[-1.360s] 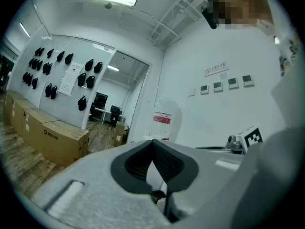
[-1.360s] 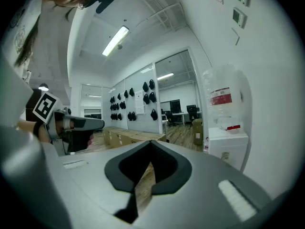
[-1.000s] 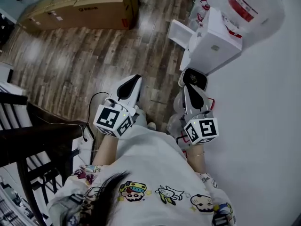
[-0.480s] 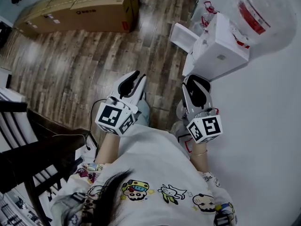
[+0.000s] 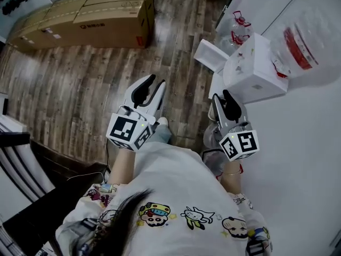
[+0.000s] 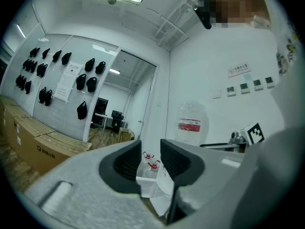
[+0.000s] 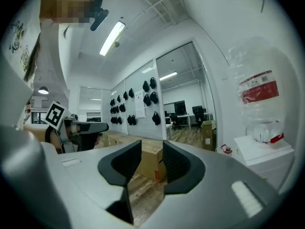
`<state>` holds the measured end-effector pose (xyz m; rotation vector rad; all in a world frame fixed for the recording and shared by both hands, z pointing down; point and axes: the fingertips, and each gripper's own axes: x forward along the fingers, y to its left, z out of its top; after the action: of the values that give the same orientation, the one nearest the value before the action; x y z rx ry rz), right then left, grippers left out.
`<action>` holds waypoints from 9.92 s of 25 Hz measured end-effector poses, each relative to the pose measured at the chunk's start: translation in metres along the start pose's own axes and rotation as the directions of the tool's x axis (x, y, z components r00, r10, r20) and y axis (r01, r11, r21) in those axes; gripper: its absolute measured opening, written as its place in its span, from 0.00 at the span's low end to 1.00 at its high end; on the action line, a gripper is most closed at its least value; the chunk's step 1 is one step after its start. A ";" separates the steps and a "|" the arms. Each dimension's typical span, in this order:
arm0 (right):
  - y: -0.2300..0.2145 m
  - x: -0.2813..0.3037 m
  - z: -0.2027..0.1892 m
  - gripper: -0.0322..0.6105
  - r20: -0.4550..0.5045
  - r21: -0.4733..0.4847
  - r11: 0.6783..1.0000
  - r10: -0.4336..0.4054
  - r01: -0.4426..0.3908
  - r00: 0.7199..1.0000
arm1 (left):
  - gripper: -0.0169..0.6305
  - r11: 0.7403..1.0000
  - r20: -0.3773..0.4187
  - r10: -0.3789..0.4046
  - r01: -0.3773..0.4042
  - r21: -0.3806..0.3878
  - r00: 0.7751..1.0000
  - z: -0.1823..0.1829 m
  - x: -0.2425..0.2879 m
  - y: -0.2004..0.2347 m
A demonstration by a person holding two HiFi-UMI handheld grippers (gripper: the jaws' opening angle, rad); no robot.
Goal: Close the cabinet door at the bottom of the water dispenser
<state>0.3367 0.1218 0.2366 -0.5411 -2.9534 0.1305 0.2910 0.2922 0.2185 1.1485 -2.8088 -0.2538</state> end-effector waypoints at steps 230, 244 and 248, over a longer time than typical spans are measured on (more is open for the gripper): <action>-0.207 0.130 -0.519 0.06 -0.567 0.696 -0.432 -0.821 0.574 0.070 | 0.21 0.400 -0.989 -0.131 0.916 0.009 0.067 -0.654 0.429 0.044; -0.215 0.072 -0.530 0.06 -0.591 0.691 -0.476 -0.805 0.544 0.047 | 0.20 0.338 -0.991 -0.133 0.941 -0.033 0.013 -0.672 0.408 -0.036; -0.217 0.059 -0.530 0.06 -0.591 0.694 -0.485 -0.806 0.532 0.036 | 0.20 0.330 -0.990 -0.139 0.943 -0.032 0.015 -0.674 0.408 -0.051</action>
<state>0.2860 -0.0269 0.7904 1.9172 -1.8166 1.5866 0.1382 -0.1091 0.8805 1.8152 -1.0295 1.2254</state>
